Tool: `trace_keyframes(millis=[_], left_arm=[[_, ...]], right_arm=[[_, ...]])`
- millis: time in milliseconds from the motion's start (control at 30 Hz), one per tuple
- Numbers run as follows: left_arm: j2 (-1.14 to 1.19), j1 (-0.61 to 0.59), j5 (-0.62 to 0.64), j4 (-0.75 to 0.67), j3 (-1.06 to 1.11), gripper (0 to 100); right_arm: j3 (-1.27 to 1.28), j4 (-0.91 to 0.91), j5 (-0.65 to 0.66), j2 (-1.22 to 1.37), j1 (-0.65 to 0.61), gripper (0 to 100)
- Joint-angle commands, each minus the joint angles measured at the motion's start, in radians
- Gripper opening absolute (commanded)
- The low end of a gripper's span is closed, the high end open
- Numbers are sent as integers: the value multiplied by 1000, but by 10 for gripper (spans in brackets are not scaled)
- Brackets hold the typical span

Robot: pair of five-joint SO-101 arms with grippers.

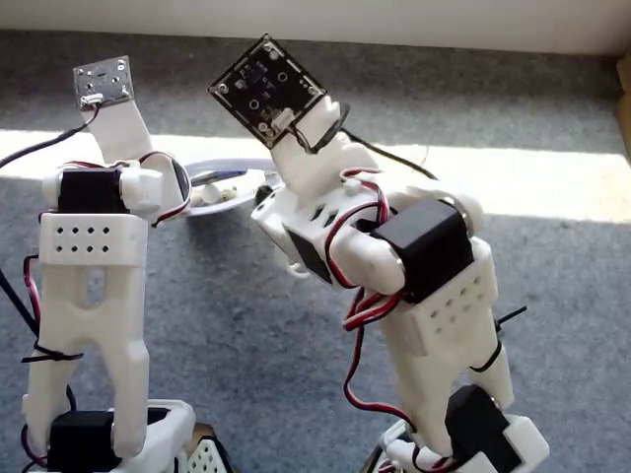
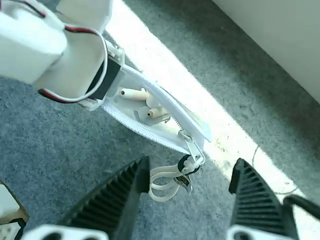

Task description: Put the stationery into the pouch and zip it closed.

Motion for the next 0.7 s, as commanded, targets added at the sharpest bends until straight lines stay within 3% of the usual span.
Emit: trace_keyframes(millis=[0,333,667], left_arm=[[18,7,-6,-12,12,35],[18,7,-6,-11,12,35],[18,5,-6,-8,12,35]], right_arm=[[58,12,-12,-82,-5,249],[151,16,-198,-219,-4,249],[601,-148,-198,-406,-5,249]])
